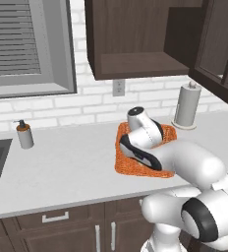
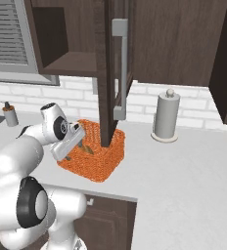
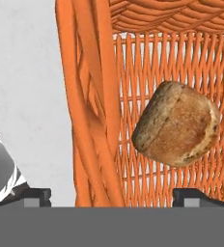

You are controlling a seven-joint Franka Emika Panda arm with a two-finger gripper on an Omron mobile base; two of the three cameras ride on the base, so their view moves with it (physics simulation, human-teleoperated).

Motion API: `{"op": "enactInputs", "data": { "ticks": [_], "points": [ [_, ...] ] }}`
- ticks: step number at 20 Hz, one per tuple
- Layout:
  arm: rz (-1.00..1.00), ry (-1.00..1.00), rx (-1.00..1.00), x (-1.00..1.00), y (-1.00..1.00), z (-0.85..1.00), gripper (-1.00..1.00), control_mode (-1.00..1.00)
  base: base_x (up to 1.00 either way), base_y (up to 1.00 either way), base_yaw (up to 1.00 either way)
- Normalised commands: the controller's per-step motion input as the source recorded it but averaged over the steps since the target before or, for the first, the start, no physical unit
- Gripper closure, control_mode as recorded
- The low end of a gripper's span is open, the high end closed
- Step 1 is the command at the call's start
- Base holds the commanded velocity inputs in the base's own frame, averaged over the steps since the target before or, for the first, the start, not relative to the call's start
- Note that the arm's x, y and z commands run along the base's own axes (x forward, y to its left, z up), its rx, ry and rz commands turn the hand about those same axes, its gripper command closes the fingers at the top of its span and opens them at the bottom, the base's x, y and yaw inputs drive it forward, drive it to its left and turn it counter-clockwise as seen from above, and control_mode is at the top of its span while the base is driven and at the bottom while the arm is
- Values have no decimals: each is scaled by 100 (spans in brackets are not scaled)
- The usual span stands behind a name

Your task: Open the cabinet, pick up the bread from the cabinet and place it in the basket. Then move the basket to the dining counter.

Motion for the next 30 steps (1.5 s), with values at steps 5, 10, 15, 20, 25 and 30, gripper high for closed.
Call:
{"op": "enactInputs", "data": {
  "ticks": [5, 10, 15, 20, 25, 30],
  "points": [
    [16, 16, -4, 0, -8, -87, 100, -100, 0, 0, 0],
    [14, 3, 0, -40, -54, -93, 100, -100, 0, 0, 0],
    [7, 0, 2, -32, -8, -45, 100, -100, 0, 0, 0],
    [14, 3, 2, 6, -1, 40, 100, -100, 0, 0, 0],
    [30, -5, 2, -48, 0, 89, 100, -100, 0, 0, 0],
    [25, -16, 3, -100, 0, 64, 100, -100, 0, 0, 0]
  ]
}}
